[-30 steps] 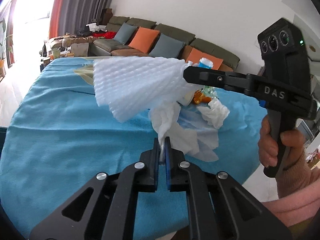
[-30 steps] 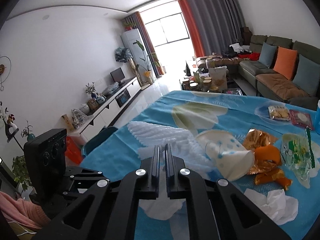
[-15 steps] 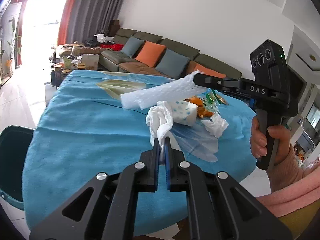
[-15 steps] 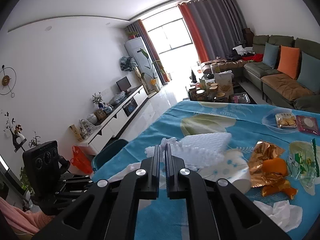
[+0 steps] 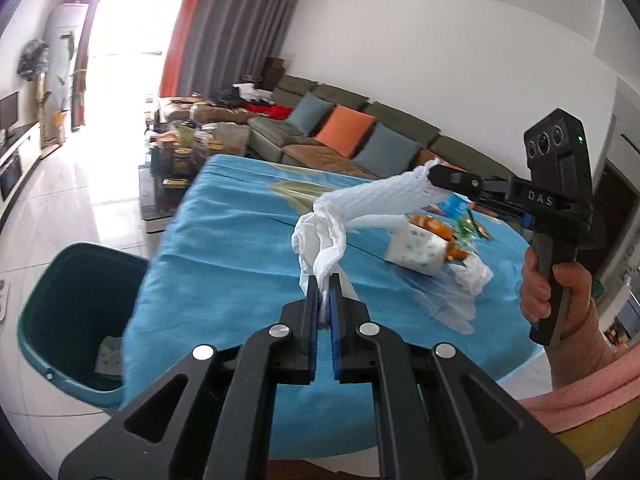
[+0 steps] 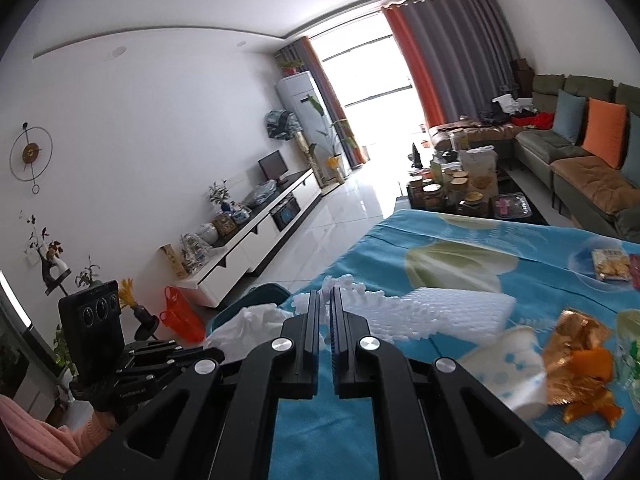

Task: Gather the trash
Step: 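Carry the tissue to the teal bin and open the left gripper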

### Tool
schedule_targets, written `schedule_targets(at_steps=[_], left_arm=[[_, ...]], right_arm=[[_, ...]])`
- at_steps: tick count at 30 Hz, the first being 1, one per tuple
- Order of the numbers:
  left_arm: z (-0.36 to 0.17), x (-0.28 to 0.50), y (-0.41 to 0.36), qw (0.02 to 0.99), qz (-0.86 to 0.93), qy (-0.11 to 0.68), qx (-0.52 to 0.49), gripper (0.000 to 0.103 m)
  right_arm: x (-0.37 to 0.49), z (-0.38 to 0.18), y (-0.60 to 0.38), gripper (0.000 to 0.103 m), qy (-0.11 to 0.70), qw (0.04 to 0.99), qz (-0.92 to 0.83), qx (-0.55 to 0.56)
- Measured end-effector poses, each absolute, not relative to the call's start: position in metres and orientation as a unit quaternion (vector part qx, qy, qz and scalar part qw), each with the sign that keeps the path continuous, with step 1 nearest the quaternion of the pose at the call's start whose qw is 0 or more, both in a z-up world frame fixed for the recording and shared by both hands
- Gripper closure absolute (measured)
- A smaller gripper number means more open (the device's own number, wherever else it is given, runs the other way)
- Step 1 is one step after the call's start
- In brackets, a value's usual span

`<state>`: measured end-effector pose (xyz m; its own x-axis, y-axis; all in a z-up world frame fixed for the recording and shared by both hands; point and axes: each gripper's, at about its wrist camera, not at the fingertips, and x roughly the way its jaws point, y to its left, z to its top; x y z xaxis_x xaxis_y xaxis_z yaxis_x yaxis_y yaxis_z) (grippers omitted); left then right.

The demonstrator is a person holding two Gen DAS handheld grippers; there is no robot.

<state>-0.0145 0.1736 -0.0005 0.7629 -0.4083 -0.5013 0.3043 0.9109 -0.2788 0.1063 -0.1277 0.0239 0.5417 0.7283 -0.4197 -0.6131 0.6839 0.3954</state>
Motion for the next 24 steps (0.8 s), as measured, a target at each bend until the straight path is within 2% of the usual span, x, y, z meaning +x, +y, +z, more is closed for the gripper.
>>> schedule_targets(at_steps=[12, 24], left_arm=[[0.011, -0.028, 0.241, 0.952, -0.097, 0.269, -0.106, 0.098], [0.001, -0.030, 0.297, 0.952, -0.024, 0.276, -0.130, 0.098]], right_arm=[[0.124, 0.030, -0.056, 0.099, 0.288, 0.844, 0.447, 0.075], [0.138, 0.025, 0.016, 0.099, 0.297, 0.819, 0.489, 0.039]])
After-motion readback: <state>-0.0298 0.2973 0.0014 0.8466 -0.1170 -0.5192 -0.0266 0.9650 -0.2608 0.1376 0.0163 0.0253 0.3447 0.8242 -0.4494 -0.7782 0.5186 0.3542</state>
